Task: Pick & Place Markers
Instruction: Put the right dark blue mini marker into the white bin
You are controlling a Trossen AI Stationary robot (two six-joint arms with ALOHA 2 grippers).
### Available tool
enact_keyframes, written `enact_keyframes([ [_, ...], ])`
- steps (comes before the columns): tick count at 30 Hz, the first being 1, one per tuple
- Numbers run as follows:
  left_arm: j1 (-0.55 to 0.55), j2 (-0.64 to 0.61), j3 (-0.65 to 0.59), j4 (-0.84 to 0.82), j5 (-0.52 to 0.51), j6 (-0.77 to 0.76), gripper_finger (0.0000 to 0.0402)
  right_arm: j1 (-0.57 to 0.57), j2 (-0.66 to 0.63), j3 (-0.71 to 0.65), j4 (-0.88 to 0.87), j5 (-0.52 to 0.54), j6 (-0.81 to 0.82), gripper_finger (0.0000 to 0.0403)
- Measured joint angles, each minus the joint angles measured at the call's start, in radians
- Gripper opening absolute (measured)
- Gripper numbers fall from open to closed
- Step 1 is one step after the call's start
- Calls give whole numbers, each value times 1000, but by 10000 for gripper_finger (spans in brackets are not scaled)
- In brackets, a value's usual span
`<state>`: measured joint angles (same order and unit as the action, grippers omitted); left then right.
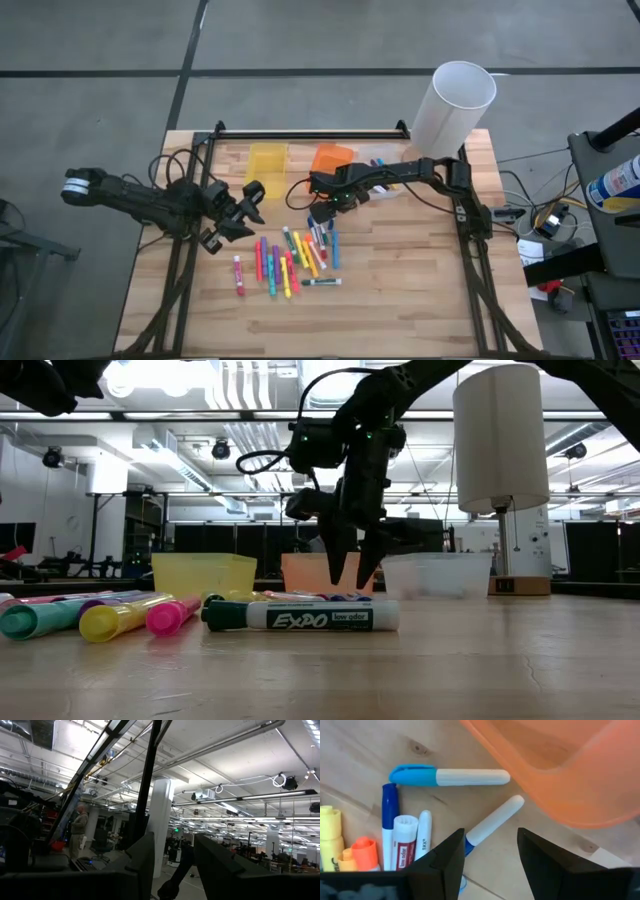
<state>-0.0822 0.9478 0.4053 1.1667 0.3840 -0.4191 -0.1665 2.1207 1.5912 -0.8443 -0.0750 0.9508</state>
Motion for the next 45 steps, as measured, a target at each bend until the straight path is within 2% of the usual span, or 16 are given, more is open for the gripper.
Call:
enact_keyframes([
  [15,0,0,0,0,0,-1,133,0,52,-1,15,-5,-9,164],
  [19,0,0,0,0,0,-1,133,0,54,-2,8,-4,-23,130],
  [26,0,0,0,0,0,-1,133,-1,54,-3,-6,1,-62,38],
  [28,0,0,0,0,0,-1,133,-1,55,2,-10,1,-77,23],
  [36,0,0,0,0,0,-1,133,6,36,3,-57,-15,-90,28],
  [45,0,0,0,0,0,0,133,35,-76,4,-130,-23,-86,28],
])
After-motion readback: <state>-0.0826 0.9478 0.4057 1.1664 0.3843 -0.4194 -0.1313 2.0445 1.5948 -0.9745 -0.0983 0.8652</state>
